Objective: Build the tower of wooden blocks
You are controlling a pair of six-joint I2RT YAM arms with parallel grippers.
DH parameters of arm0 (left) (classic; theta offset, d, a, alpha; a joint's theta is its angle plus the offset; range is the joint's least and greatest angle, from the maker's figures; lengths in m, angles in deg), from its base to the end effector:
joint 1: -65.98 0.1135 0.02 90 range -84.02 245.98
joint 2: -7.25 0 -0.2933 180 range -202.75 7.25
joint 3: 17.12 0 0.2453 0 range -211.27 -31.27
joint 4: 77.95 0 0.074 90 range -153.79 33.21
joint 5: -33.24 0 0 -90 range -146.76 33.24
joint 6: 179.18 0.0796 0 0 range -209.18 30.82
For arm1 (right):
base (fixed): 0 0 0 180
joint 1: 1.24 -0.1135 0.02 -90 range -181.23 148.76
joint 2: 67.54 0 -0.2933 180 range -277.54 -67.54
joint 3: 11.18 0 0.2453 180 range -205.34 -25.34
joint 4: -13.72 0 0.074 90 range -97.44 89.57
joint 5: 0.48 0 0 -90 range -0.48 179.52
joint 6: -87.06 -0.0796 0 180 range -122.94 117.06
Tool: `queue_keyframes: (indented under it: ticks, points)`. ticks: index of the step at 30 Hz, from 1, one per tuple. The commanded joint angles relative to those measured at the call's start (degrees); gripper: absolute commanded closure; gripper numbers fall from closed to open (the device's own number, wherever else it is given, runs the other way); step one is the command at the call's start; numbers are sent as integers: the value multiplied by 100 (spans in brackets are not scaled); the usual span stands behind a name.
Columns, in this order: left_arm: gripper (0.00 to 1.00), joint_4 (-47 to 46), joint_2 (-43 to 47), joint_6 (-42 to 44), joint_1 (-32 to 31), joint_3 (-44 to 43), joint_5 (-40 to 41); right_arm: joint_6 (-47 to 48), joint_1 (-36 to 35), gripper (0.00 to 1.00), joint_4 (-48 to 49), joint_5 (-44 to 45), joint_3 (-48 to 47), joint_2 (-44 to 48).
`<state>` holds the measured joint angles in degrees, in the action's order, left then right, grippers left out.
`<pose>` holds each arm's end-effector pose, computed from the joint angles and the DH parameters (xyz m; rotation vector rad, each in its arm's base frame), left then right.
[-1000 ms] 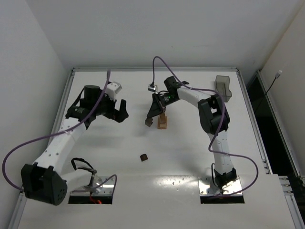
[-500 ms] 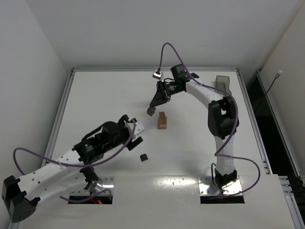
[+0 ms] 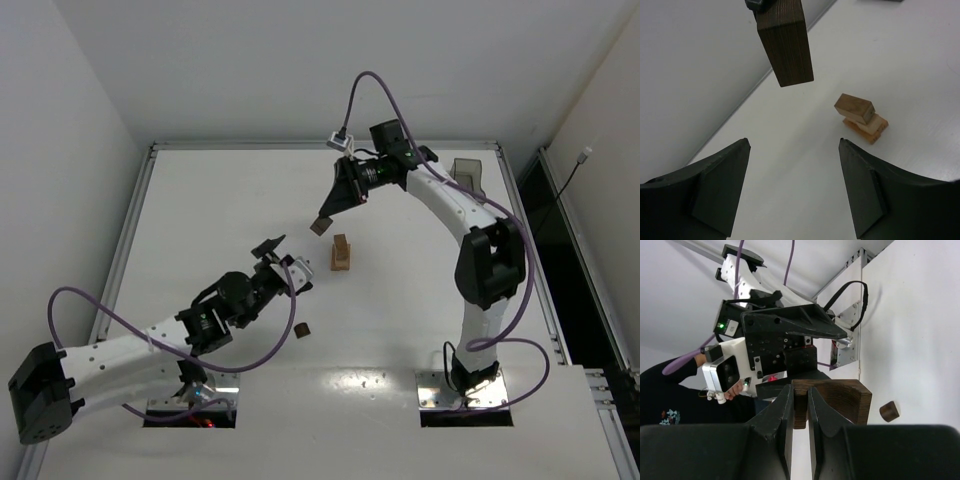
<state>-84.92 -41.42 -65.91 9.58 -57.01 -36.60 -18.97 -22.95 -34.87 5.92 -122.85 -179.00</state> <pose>0.1431 -0.1659 0.2916 0.8030 1.3873 -0.1672 0.3681 0.2317 0.3254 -0.8258 2.0849 2.0574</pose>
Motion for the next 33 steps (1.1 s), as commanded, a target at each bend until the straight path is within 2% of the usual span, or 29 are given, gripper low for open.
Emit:
queue_keyframes:
  ticks: [1, 7, 14, 17, 21, 25, 33]
  points:
    - [31, -1420, 24, 538, -81, 209, -65, -76, 1, 100, 227, -781, 31, 344]
    - [32, -2061, 147, 434, -134, 596, -381, -76, 1, 100, 227, -781, -31, 344]
    - [40, -2861, -28, -23, -134, 842, -891, -76, -114, 100, 174, -781, -31, 538]
    - [42, -2915, -274, -190, -186, 772, -830, -76, -166, 100, 174, -781, -31, 598]
    - [50, -3757, -827, -191, -240, 824, -829, -76, -219, 100, 174, -781, -31, 652]
    - [51, -4259, -1188, -86, -240, 825, -777, -128, -281, 100, 235, -781, 162, 766]
    - [54, -4717, -1199, 82, -240, 1018, -698, -242, -281, 100, 315, -781, 233, 766]
